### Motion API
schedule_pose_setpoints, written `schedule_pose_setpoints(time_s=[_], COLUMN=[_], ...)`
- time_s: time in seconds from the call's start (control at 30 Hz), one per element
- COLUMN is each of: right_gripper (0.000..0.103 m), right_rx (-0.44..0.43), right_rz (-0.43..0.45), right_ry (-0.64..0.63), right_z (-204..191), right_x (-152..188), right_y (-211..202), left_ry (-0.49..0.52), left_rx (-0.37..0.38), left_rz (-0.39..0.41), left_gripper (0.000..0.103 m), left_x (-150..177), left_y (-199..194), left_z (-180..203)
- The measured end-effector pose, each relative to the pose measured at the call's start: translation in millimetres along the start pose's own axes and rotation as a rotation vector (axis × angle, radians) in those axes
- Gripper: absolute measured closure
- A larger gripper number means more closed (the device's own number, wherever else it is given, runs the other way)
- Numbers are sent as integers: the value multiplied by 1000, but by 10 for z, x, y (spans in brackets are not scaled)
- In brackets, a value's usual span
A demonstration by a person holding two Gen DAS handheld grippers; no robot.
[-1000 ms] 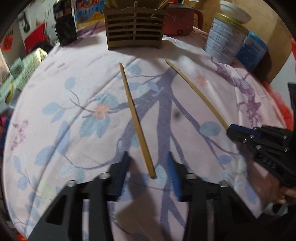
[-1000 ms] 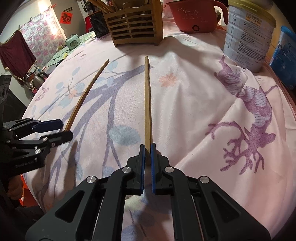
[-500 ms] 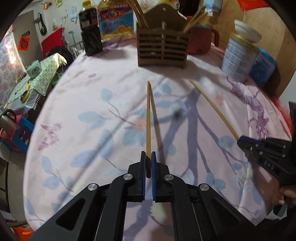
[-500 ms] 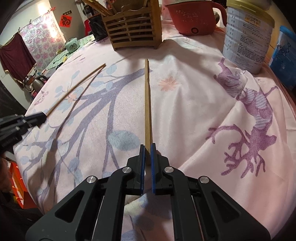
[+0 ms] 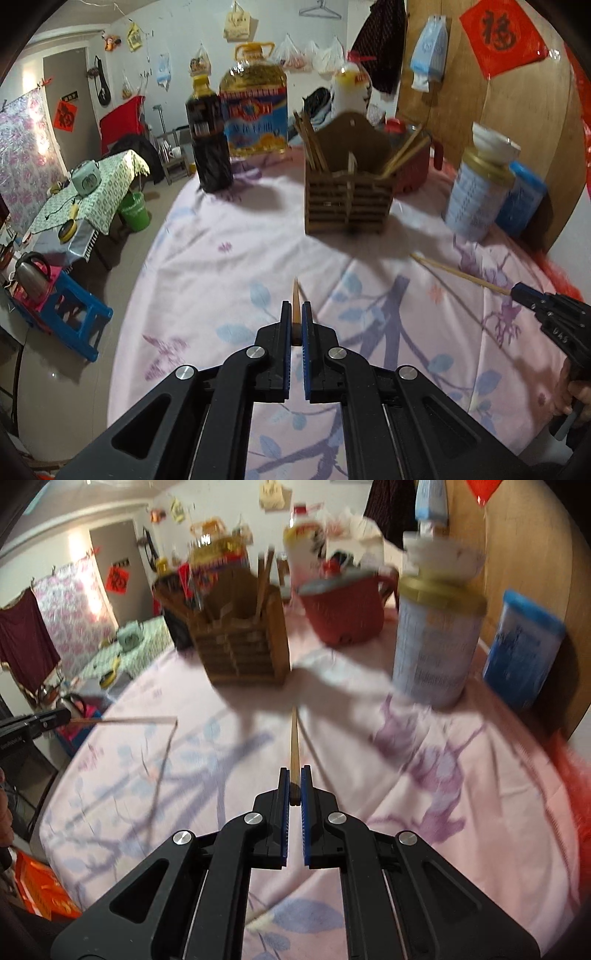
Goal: Organize utensils
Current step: 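Lift both held chopsticks and carry them over the wooden holder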
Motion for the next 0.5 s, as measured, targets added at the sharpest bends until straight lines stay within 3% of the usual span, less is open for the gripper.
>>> schedule_pose_setpoints(time_s=[0.2, 0.5], right_gripper=[96, 96], right_rx=[-11, -39], right_rz=[99, 151], right_ry=[-9, -28], right_z=[-111, -308], right_x=[-391, -642], right_y=[-208, -383], left_ry=[-23, -50], left_rx=[11, 49], left_rz=[31, 49], left_gripper=[98, 98], left_x=[-226, -400], left_y=[-89, -133], left_z=[-93, -123])
Point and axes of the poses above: each gripper's, at about its wrist camera, not at the fingertips, and y roughly the way its jaws point, z to its right, x to its underside, the point moved 9 cm from there along y, roughly the way its jaws point, and after that the axes turned 10 degrees about z, right-handed, at the moved point
